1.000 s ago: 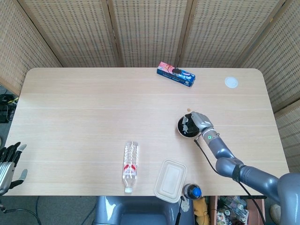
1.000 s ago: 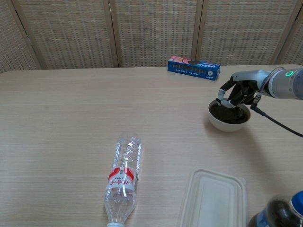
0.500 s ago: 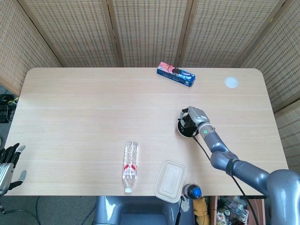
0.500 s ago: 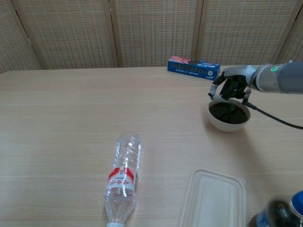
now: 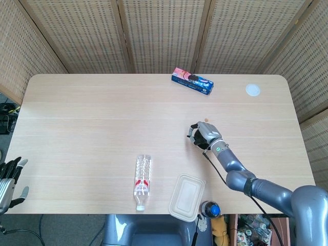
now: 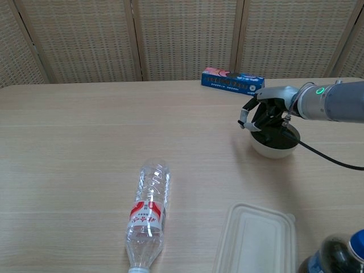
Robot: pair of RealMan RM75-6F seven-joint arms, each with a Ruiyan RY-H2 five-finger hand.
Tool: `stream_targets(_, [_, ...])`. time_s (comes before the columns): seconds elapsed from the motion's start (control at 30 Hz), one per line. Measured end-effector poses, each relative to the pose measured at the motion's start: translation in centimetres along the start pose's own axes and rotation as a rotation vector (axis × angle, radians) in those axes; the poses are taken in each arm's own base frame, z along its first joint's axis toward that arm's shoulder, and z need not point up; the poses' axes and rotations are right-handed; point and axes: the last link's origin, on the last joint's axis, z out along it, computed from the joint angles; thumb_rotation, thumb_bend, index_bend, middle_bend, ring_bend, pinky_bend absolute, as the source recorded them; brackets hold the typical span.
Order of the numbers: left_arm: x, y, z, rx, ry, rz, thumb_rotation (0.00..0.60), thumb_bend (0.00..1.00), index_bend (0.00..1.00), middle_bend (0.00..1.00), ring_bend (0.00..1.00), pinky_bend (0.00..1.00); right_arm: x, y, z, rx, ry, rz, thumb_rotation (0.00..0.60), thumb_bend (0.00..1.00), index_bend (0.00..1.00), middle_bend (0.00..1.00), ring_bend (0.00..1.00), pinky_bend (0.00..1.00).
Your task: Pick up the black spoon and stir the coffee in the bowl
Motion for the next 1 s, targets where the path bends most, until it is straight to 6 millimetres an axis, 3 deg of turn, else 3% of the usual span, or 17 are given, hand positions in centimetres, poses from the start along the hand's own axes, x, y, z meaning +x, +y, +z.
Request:
stream_targets(0.23, [-0.1,0.2,0.2,-0.007,-0.005,-0.001,0.6,0.45,0.0,0.0,0.0,0.0,0.1,1.5,-1.2,-0.021,0.002,0.008,0.6,1.0,0.76,0.99,1.0,1.0])
stream_targets(0.43, [-0.1,0.2,0.2,-0.006,-0.007,0.001,0.6,0.45,0.0,0.0,0.0,0.0,1.0,2.5,-0.9,-0.045,0.025,-0.002,0.6,1.0,0.76,0.99,1.0,1.0])
stream_targets(0.7, [0.0,0.1,0.0,0.002,-0.006,0.003,0.6,0.45,0.0,0.0,0.0,0.0,1.0,2.1,-0.3,-0.036,0.028,0.0,0.6,0.99,0.76,0.99,1.0,1.0])
stream_targets(0.77, [0.0,0.1,0.0,0.002,-0.006,0.002,0.6,0.45,0.0,0.0,0.0,0.0,1.0,2.0,-0.3,-0.034,0.027,-0.001,0.6,0.9,0.76,0.99,1.0,1.0])
stream_targets(0.9, [0.0,0.1,0.0,0.0,-0.007,0.002,0.6,0.45,0.0,0.0,0.0,0.0,0.9,2.2,-0.5,-0.034,0.029,-0.006,0.6,0.49,0.72,0.99,1.0,1.0])
stream_targets(1.0, [0.0,0.1,0.0,-0.001,-0.005,0.0,0.6,0.45,0.0,0.0,0.0,0.0,1.0,2.2,-0.7,-0.033,0.035,-0.003,0.6,0.31,0.65,1.0,1.0,1.0])
